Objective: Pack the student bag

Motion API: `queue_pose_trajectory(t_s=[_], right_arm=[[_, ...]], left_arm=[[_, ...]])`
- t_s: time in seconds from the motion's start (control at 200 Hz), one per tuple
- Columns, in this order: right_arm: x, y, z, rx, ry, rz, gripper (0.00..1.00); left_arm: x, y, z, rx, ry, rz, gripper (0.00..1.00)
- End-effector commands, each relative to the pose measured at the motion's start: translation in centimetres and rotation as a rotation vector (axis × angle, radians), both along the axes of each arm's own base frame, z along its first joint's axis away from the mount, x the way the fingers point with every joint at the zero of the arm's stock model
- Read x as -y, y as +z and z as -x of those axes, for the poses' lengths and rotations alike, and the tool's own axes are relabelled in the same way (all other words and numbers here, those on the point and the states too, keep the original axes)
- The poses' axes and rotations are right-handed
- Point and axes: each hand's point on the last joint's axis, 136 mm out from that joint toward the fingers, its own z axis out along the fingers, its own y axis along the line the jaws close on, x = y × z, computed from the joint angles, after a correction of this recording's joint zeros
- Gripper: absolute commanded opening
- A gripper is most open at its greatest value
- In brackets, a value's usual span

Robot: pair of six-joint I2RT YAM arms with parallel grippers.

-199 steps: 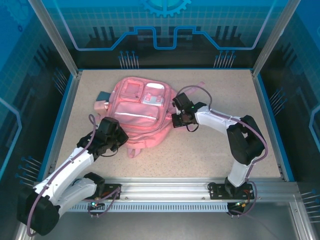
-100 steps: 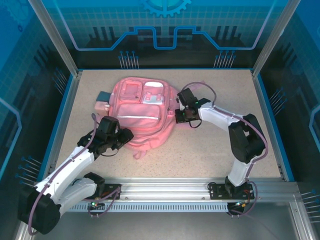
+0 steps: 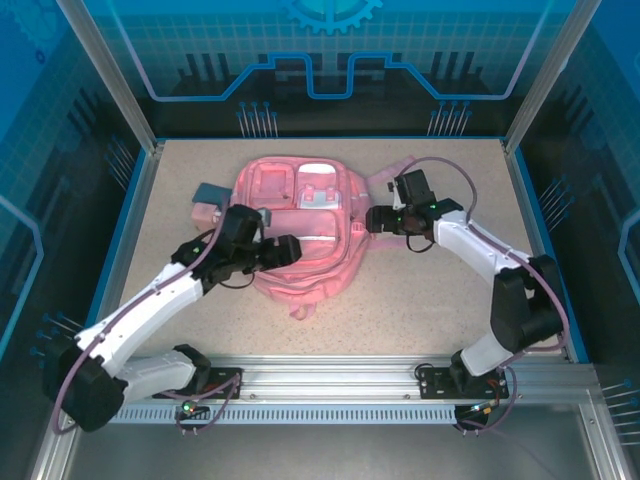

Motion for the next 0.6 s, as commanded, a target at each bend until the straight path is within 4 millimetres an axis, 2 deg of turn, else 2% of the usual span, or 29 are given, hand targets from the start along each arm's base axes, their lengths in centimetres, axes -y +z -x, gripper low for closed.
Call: queue_pose_trajectory(t_s=[0.0, 0.16, 0.285, 0.405, 0.595], right_arm=[[1.3, 2.1, 0.0, 0.081, -0.034, -0.023, 0.91], [3.3, 3.0, 0.5, 0.112, -0.081, -0.084, 0.94], [4.7, 2.9, 0.7, 0.109, -0.117, -0.122, 0.95], [5.5, 2.4, 0.7, 0.099, -0.14, -0.15, 0.95], [5.9, 1.6, 0.5, 0.074, -0.162, -0.18, 0.95]], left_arm=[[0.7, 0.2, -1.3, 0.059, -0.09, -0.196, 0.84], [2.8, -1.2, -3.4, 0.029, -0.109, -0.413, 0.78], [4.4, -2.1, -4.7, 0.044, -0.128, -0.585, 0.73], [6.3, -3.1, -5.2, 0.042, -0.172, -0.679, 0.7], [7.1, -5.1, -5.4, -0.003, -0.198, -0.789, 0.68]])
